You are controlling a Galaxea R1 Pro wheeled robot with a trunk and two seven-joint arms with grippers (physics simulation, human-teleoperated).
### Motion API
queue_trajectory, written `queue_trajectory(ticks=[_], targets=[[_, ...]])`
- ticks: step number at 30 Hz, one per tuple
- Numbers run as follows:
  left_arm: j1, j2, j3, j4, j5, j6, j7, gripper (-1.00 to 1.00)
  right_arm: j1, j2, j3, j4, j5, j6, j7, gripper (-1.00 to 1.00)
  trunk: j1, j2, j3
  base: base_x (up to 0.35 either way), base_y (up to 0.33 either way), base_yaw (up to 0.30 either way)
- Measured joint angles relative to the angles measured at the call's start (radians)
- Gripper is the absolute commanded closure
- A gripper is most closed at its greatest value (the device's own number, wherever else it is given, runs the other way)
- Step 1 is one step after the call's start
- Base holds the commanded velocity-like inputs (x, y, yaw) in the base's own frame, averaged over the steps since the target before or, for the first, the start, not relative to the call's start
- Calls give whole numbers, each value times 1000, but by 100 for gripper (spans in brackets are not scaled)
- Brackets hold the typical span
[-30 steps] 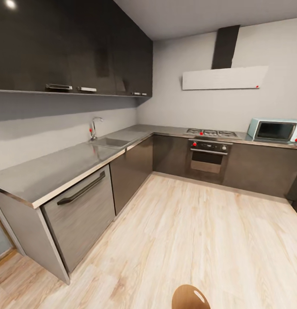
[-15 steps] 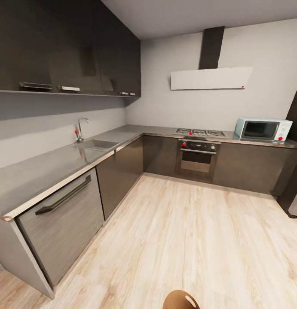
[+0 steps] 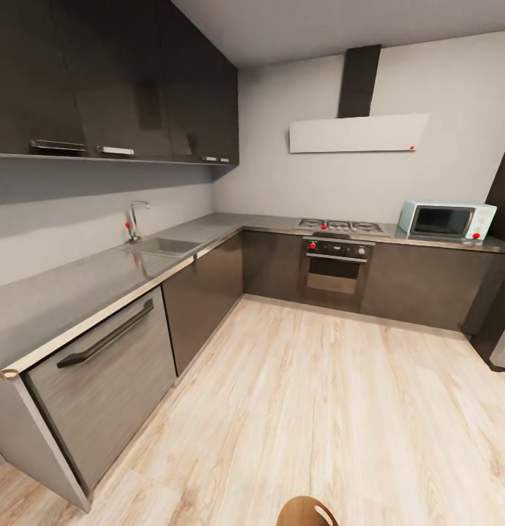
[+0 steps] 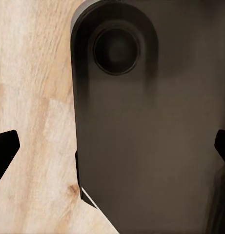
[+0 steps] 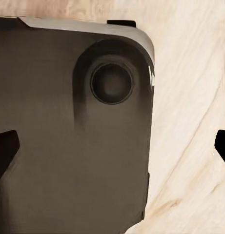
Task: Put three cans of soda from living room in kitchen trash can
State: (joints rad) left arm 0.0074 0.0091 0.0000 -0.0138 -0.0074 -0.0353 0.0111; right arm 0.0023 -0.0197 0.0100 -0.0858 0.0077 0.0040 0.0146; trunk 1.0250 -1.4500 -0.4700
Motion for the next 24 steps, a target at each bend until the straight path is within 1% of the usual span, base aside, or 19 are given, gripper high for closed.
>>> queue_trajectory(ticks=[4,7,9,11,12,14,17,19,21,24], targets=[[-1,0,0,0,0,0,0,-100,-1,2,-1,-69,-2,8,-1,-100,0,0,0,14,58,0],[-1,-1,0,-1,0,0,0,-100,-6,8,-1,-108,-4,34,-1,-100,0,0,0,11,37,0],[-1,-1,0,-1,0,0,0,-100,-15,11,-1,-135,-4,68,-1,-100,0,0,0,6,19,0],[-1,-1,0,-6,0,0,0,-100,-32,14,-1,-213,-6,145,-1,-100,0,0,0,3,10,0],[-1,0,0,-10,0,1,0,-100,-39,16,-3,-309,-8,228,-1,-100,0,0,0,2,6,0],[-1,0,0,-12,0,1,0,-100,-40,21,-3,-456,-10,333,0,-100,0,0,0,1,4,0],[-5,-1,0,-15,0,2,0,-100,-38,42,-3,-711,-10,539,-1,-100,0,0,0,1,2,0],[-15,0,0,-16,1,4,1,-100,-37,74,1,-1016,-11,809,-5,-100,0,0,0,0,1,0],[-19,0,0,-17,1,7,0,-100,-38,85,5,-1135,-10,907,-7,-100,0,0,0,0,0,0],[-35,-1,0,-23,2,12,0,-100,-43,95,14,-1259,-7,1006,-9,-100,0,0,0,0,0,0]])
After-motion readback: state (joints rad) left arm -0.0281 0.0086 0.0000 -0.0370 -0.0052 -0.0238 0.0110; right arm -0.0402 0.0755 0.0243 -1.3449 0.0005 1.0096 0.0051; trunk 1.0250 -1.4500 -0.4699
